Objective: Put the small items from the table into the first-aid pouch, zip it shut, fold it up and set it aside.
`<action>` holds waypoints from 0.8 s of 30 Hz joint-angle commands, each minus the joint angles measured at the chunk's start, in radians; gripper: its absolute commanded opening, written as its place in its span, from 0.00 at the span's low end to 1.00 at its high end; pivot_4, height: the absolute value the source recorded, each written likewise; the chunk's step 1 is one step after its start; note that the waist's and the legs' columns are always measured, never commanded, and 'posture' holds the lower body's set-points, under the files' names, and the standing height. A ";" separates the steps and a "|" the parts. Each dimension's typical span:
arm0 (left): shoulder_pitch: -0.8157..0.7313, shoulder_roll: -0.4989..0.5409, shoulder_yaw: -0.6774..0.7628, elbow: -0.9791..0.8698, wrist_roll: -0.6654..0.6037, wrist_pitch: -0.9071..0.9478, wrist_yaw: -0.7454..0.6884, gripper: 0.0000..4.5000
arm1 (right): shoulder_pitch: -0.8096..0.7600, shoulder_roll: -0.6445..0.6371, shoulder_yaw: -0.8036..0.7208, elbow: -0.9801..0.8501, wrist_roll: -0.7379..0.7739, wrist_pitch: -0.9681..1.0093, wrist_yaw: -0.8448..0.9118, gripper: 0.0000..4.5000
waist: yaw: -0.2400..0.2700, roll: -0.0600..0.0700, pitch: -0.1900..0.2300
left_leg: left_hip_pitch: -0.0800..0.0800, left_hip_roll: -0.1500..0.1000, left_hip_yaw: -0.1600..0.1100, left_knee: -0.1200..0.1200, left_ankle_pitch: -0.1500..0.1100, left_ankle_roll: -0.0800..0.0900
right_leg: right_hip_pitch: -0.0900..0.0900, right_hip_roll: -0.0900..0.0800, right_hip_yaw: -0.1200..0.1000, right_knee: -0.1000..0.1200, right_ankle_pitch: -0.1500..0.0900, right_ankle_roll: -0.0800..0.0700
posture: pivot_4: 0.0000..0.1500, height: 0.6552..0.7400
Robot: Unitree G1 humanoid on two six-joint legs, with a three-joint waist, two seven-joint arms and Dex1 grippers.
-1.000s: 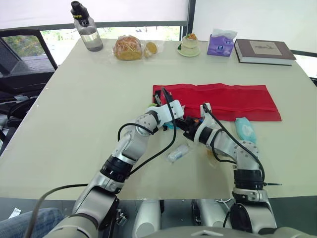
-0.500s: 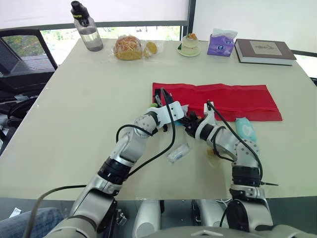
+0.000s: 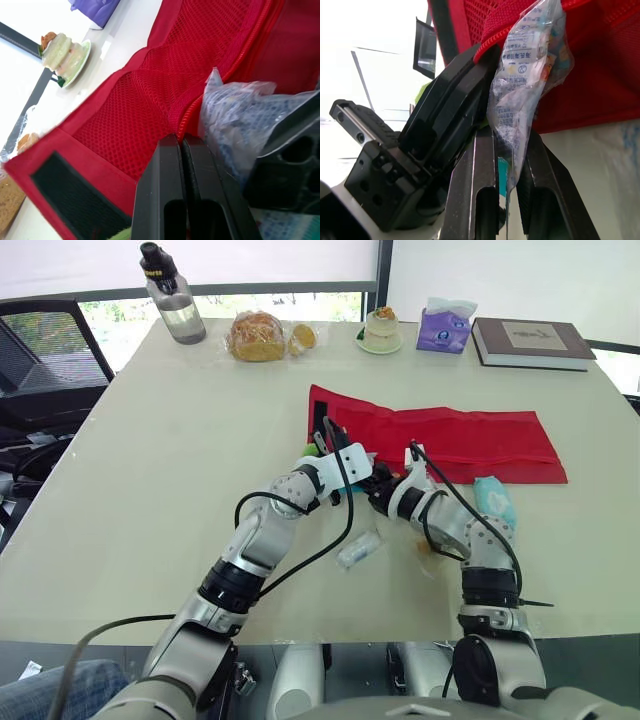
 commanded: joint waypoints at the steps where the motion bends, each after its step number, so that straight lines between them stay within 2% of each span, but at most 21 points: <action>1: 0.006 -0.010 0.009 -0.067 -0.015 -0.011 -0.001 0.00 | -0.046 0.041 -0.026 0.010 0.011 -0.044 -0.001 0.02 | -0.004 0.000 0.000 | 0.000 0.000 0.000 0.000 0.000 0.000 | 0.000 0.000 0.000 0.000 0.000 0.000 | 1.00 1.00; 8: 0.022 -0.015 0.003 -0.079 -0.023 -0.004 -0.015 0.00 | -0.068 0.052 -0.047 0.036 0.049 -0.096 -0.020 0.02 | -0.008 0.000 0.000 | 0.000 0.000 0.000 0.000 0.000 0.000 | 0.000 0.000 0.000 0.000 0.000 0.000 | 1.00 1.00; 13: 0.012 -0.024 0.008 -0.070 -0.028 -0.009 -0.009 0.00 | -0.036 0.033 0.007 0.009 0.065 -0.016 -0.013 0.02 | -0.011 0.000 0.000 | 0.000 0.000 0.000 0.000 0.000 0.000 | 0.000 0.000 0.000 0.000 0.000 0.000 | 1.00 1.00; 24: 0.018 -0.044 0.009 -0.076 -0.058 -0.024 -0.016 0.00 | -0.073 0.017 0.040 0.063 -0.014 0.024 0.016 0.02 | -0.016 0.000 0.000 | 0.001 0.000 0.000 -0.001 0.000 0.000 | 0.000 0.000 0.001 0.000 0.000 0.000 | 1.00 1.00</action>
